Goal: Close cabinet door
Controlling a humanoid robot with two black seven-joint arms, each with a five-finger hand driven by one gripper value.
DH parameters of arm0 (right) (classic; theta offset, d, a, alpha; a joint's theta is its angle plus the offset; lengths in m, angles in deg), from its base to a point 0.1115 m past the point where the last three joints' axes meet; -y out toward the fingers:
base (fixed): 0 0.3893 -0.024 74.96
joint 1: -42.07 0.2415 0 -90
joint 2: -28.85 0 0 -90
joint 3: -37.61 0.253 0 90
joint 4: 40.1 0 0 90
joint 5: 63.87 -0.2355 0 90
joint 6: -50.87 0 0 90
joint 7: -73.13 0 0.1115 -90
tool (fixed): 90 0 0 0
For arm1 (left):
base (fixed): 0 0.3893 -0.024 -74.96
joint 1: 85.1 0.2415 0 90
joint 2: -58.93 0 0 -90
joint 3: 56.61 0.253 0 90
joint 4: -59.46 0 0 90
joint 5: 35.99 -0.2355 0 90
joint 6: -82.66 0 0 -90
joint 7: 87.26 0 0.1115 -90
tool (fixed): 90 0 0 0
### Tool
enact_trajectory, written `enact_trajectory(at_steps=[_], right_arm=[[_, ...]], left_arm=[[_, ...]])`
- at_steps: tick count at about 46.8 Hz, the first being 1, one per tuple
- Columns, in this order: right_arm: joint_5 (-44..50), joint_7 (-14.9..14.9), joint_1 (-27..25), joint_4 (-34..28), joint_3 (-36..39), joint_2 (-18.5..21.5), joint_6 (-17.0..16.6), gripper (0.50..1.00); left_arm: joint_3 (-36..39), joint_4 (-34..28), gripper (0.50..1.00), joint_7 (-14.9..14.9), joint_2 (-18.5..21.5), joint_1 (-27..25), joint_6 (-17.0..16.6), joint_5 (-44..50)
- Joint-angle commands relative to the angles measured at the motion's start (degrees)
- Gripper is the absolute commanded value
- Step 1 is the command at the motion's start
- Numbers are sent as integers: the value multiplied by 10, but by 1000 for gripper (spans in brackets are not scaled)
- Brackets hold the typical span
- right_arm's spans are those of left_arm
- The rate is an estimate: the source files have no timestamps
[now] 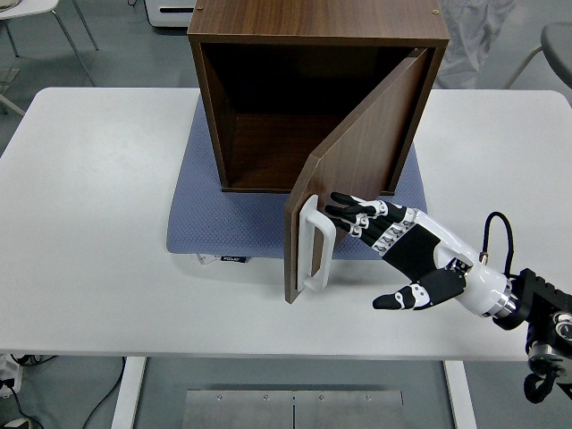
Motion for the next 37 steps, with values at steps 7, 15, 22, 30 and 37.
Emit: enact_trajectory(at_steps=[7,15,22,30,37], right_arm=[[2,0,13,-15,-4,26,3,1000],[4,0,16,-25,-24,52,6,1000],[19,0,16,-30,-33,77,10,1000],[19,0,25,-34,-33,89,14,1000],[19,0,28,-50,-34,93,22,1000]], left_arm=[[0,0,1000,0,0,0,0,0],[0,0,1000,0,0,0,0,0],[0,0,1000,0,0,0,0,0],[0,0,1000,0,0,0,0,0],[0,0,1000,0,0,0,0,0]])
